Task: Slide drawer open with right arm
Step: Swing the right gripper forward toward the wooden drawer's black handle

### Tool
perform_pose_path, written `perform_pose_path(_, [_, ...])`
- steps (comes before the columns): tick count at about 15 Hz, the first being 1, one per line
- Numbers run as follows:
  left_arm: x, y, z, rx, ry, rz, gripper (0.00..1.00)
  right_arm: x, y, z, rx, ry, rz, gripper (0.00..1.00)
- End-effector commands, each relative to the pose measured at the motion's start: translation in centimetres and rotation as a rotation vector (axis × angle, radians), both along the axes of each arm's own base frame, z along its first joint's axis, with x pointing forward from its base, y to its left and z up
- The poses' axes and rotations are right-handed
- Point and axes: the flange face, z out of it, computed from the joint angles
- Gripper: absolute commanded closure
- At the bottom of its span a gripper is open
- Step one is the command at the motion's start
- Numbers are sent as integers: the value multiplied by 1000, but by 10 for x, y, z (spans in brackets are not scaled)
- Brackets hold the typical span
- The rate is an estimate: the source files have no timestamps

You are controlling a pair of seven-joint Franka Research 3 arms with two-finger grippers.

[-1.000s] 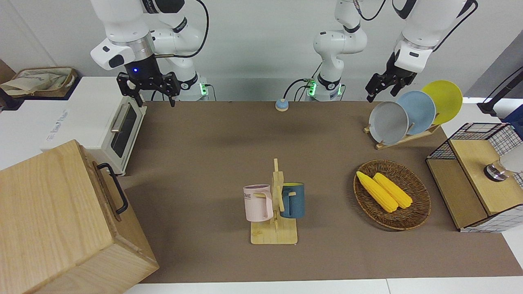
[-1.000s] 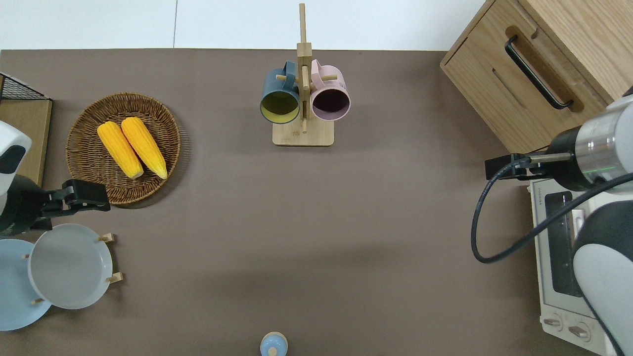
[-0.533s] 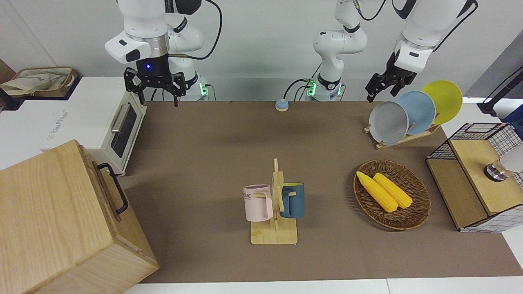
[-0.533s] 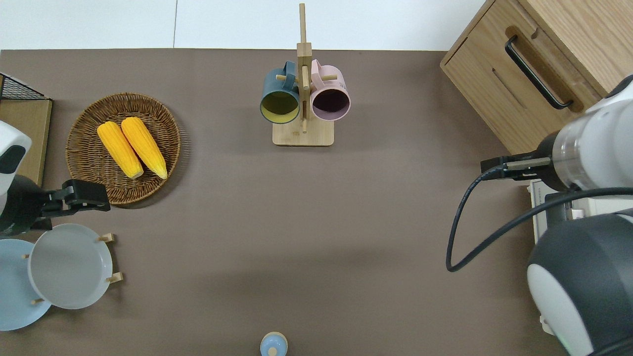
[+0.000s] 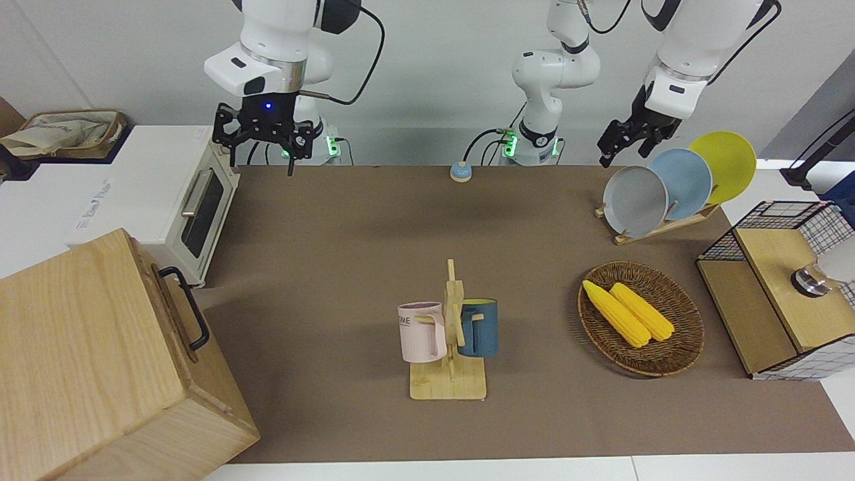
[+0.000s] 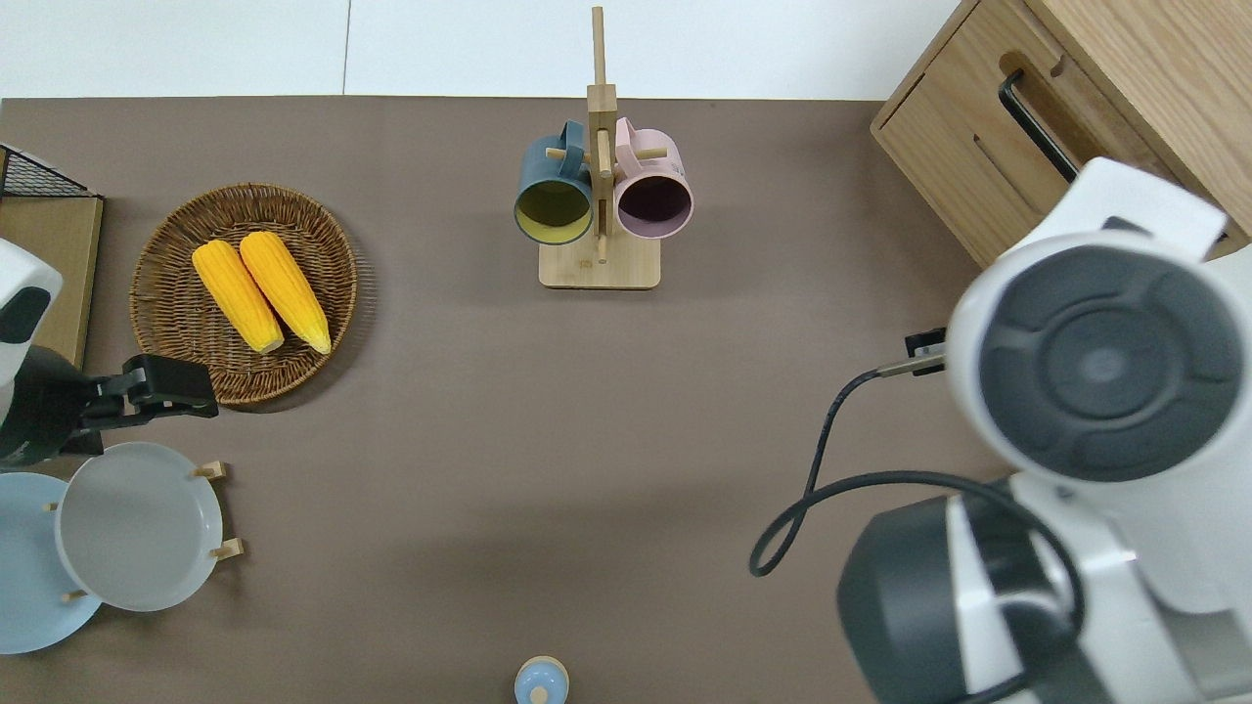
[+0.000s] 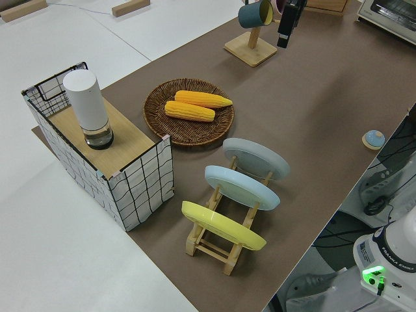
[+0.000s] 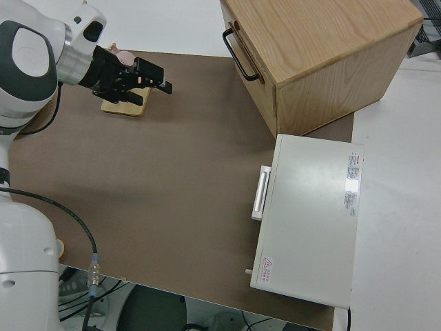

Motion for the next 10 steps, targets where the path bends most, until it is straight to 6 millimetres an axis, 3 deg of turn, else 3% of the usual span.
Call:
perform_pose_path(1, [-4,2,5,-1,5,-6,7,-5,27,-30,-228,-50,54,23])
perform_pose_path(4, [-4,2,5,-1,3,-6,7,4,31,-38,-367,-77,95,30])
perform_pose_path(10, [-4,2,5,-1,3,-6,7,22,55,-80,-624,-114,202,30])
